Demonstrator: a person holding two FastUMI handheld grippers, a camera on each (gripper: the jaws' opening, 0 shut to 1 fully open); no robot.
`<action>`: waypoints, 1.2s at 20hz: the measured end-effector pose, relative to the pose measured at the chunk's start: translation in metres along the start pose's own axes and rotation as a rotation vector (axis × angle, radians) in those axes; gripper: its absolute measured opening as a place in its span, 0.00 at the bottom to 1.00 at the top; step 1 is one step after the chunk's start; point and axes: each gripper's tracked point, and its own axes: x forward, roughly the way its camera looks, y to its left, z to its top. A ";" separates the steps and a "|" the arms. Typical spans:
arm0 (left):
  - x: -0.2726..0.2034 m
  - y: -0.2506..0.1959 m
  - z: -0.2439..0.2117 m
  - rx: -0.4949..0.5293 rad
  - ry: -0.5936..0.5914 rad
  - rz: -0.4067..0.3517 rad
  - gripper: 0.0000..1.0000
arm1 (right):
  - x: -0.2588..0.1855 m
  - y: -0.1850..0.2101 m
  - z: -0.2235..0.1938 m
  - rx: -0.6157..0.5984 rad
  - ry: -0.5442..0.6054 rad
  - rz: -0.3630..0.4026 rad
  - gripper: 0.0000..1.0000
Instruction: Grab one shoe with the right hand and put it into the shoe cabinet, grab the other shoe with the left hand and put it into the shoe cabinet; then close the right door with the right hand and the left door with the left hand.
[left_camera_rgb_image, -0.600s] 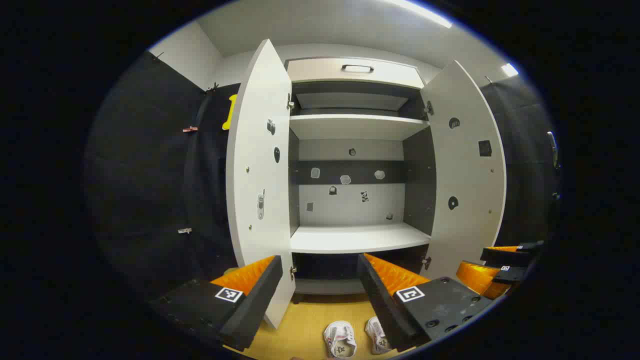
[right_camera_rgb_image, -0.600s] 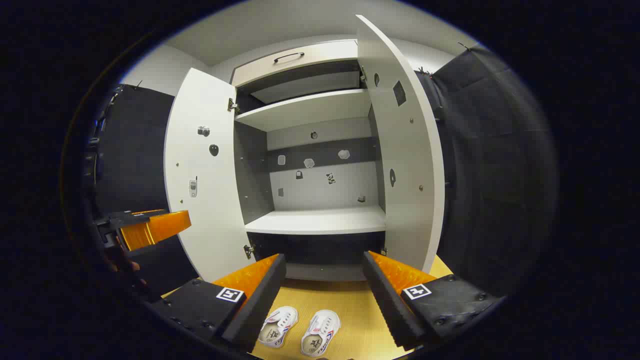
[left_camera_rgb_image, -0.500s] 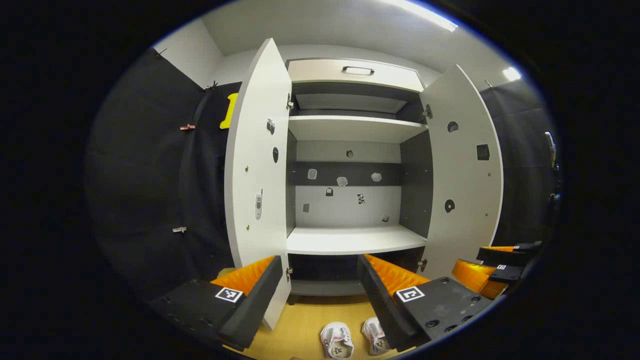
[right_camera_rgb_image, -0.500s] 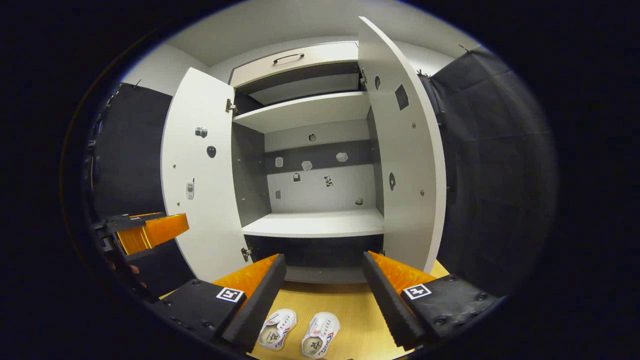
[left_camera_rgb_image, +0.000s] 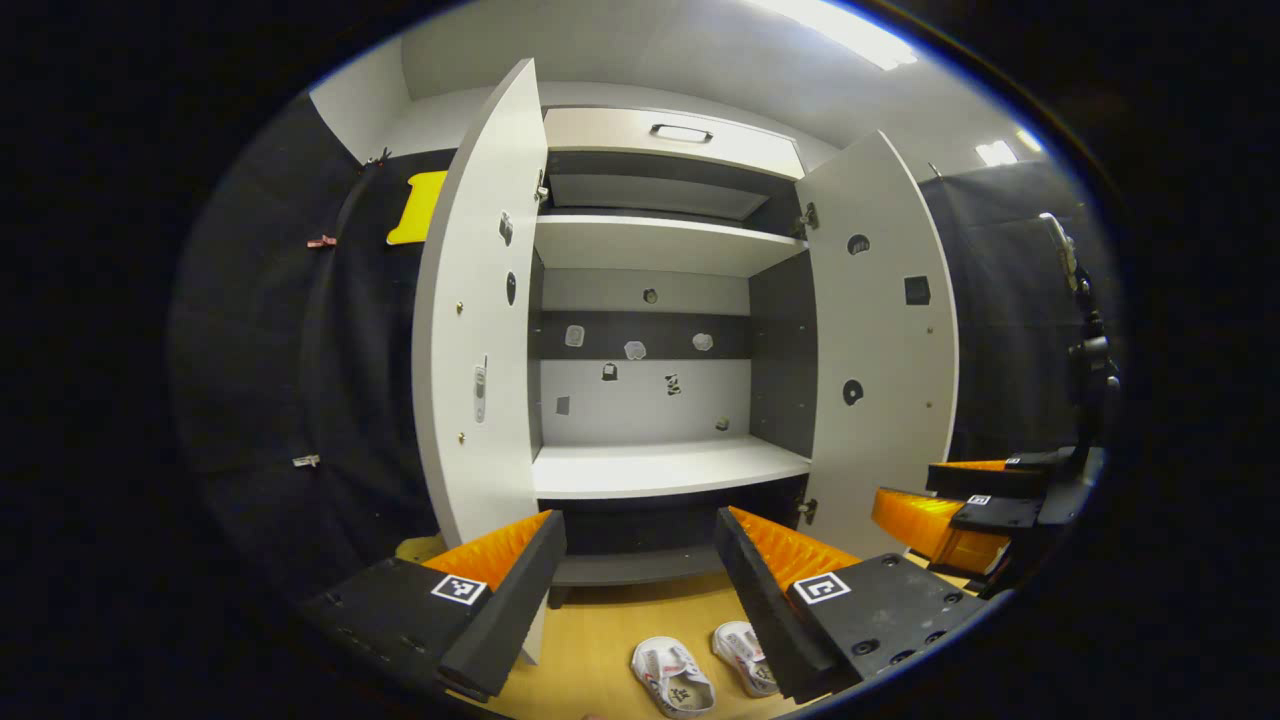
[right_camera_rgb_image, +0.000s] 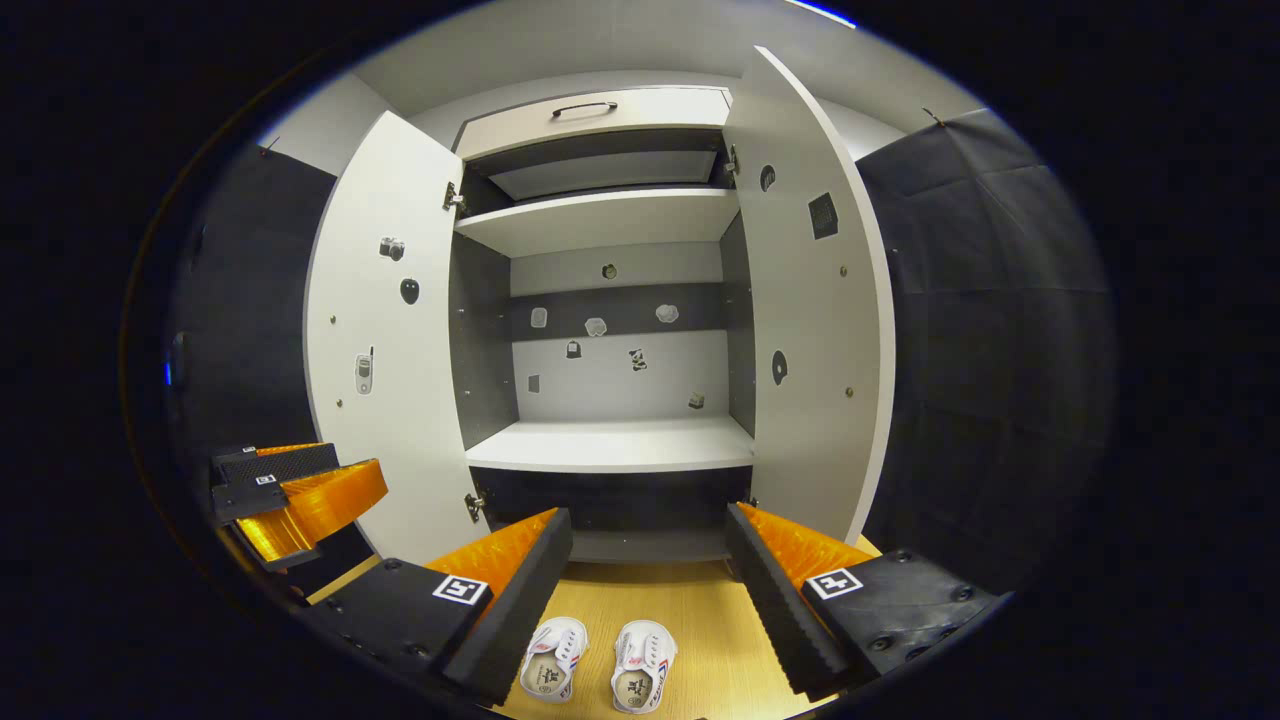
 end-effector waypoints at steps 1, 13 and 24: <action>0.002 -0.004 0.004 -0.005 -0.014 -0.031 0.95 | 0.000 0.001 0.000 0.004 0.002 -0.014 0.99; 0.002 0.012 -0.035 -0.021 0.082 0.103 0.95 | 0.006 -0.029 -0.016 0.032 0.020 0.007 0.99; -0.006 0.026 -0.056 0.019 0.132 0.167 0.95 | 0.019 -0.009 -0.114 0.029 0.286 0.111 0.99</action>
